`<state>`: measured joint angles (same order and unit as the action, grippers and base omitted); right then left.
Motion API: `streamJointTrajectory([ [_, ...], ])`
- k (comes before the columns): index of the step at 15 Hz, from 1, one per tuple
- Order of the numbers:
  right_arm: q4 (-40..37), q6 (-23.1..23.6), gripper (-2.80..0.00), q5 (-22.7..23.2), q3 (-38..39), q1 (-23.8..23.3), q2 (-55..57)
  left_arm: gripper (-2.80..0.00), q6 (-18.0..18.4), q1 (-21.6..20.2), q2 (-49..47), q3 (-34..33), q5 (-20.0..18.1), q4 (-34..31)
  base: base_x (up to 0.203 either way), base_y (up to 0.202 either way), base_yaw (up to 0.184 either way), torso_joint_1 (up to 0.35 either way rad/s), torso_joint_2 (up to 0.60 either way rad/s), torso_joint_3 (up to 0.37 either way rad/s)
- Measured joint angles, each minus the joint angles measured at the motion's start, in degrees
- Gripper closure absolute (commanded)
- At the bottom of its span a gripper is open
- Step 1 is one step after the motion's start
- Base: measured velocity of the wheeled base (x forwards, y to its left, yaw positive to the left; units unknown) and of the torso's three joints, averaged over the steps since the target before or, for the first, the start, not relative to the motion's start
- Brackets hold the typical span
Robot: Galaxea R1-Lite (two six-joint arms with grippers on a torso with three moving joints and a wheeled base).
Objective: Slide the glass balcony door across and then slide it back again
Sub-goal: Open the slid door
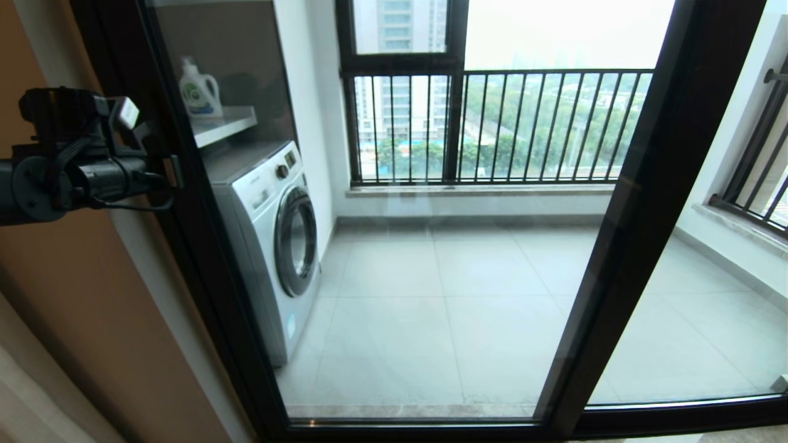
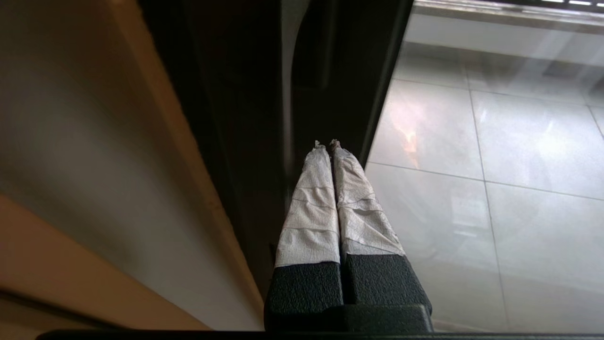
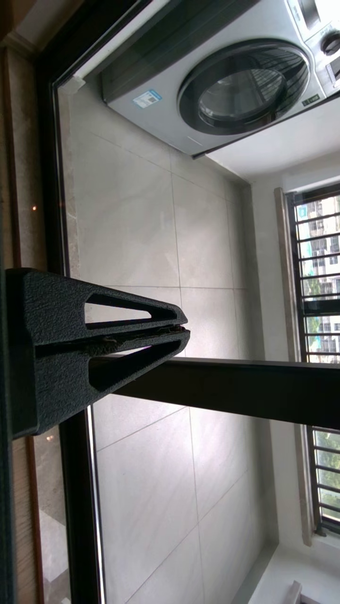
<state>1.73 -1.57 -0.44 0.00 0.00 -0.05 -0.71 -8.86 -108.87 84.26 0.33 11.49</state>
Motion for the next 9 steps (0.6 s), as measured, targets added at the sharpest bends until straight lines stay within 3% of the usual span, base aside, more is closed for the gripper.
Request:
streamJointTrajectory([
  [9,0.00,0.01,0.00,0.00,0.00,0.00,0.00,0.00,-0.67,-0.13,2.44,-0.05,-1.25,0.08,0.000,0.000,0.000,0.000,0.00,0.000],
])
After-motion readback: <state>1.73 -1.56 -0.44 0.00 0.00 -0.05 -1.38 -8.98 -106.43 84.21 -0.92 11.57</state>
